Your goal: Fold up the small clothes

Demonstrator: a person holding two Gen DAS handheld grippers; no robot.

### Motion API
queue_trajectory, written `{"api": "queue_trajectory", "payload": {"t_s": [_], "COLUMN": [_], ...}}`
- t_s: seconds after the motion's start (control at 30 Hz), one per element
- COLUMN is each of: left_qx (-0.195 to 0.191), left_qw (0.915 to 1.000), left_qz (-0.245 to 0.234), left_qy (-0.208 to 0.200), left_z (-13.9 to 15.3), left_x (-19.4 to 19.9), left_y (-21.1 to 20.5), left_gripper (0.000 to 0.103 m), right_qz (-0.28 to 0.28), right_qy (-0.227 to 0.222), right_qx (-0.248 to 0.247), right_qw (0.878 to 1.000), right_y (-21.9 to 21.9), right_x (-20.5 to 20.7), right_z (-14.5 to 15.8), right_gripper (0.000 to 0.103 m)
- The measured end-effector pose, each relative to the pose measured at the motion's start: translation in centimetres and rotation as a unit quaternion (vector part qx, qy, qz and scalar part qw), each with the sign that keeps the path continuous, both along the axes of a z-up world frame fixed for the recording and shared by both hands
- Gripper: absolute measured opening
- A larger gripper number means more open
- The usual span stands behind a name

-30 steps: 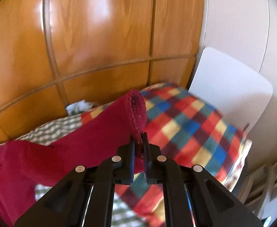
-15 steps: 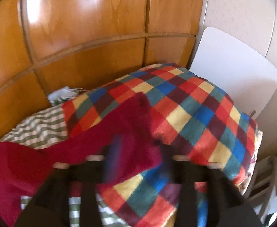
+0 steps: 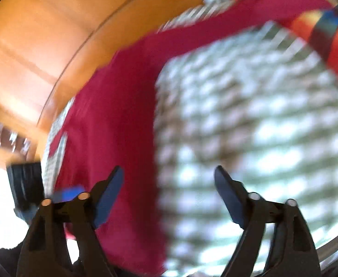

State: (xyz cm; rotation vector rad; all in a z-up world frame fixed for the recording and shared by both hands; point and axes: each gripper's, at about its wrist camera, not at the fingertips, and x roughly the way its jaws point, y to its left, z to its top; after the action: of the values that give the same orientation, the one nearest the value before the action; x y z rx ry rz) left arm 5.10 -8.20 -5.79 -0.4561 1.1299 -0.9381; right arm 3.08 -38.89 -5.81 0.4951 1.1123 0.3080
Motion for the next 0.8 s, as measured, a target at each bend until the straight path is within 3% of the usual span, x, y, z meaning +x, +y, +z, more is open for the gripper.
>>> {"api": "queue_trajectory", "payload": {"t_s": [0.07, 0.1, 0.17, 0.23, 0.27, 0.37, 0.43, 0.5, 0.6, 0.7, 0.77, 0.8], "left_qx": [0.033, 0.048, 0.096, 0.133, 0.149, 0.208, 0.243, 0.247, 0.264, 0.275, 0.267, 0.264], "left_qw": [0.9988, 0.9974, 0.9900, 0.9798, 0.9745, 0.9488, 0.9314, 0.9292, 0.9239, 0.9195, 0.9158, 0.9123], "left_qz": [0.030, 0.044, 0.086, 0.131, 0.151, 0.225, 0.262, 0.266, 0.265, 0.264, 0.282, 0.294], "left_qy": [-0.021, -0.030, -0.059, -0.072, -0.075, -0.075, -0.069, -0.065, -0.080, -0.095, -0.103, -0.106], "left_z": [0.4, 0.4, 0.8, 0.8, 0.6, -0.5, -1.5, -2.1, -2.2, -1.4, -0.4, -0.1], "left_x": [0.0, 0.2, -0.2, -0.6, -0.8, -1.1, -1.7, -2.8, -5.6, -7.4, -8.1, -8.1], "left_y": [1.6, 2.3, 4.6, 7.1, 8.4, 12.6, 14.7, 16.3, 16.3, 16.4, 16.9, 17.5], "left_gripper": [0.070, 0.070, 0.070, 0.070, 0.070, 0.069, 0.059, 0.051, 0.050, 0.050, 0.050, 0.054], "right_qz": [0.045, 0.056, 0.076, 0.080, 0.079, 0.080, 0.086, 0.090, 0.093, 0.071, 0.074, 0.071], "right_qy": [0.010, 0.012, 0.014, 0.001, 0.000, -0.018, -0.024, -0.016, -0.001, 0.005, 0.000, -0.006], "right_qx": [-0.021, -0.031, -0.059, -0.102, -0.100, -0.123, -0.148, -0.165, -0.187, -0.165, -0.171, -0.179], "right_qw": [0.999, 0.998, 0.995, 0.992, 0.992, 0.989, 0.985, 0.982, 0.978, 0.984, 0.982, 0.981], "right_y": [3.4, 4.3, 6.3, 7.4, 7.5, 7.9, 8.1, 8.0, 7.5, 6.7, 6.9, 6.9], "right_x": [-1.6, -2.0, -3.1, -3.8, -3.9, -4.3, -4.7, -5.0, -5.8, -5.7, -5.8, -5.6], "right_z": [-0.8, -1.0, -1.5, -1.2, -1.0, 0.2, 0.7, 0.4, -0.9, -1.0, -0.9, -0.4], "right_gripper": [0.057, 0.047, 0.038, 0.013, 0.011, 0.010, 0.010, 0.010, 0.010, 0.010, 0.021, 0.039]}}
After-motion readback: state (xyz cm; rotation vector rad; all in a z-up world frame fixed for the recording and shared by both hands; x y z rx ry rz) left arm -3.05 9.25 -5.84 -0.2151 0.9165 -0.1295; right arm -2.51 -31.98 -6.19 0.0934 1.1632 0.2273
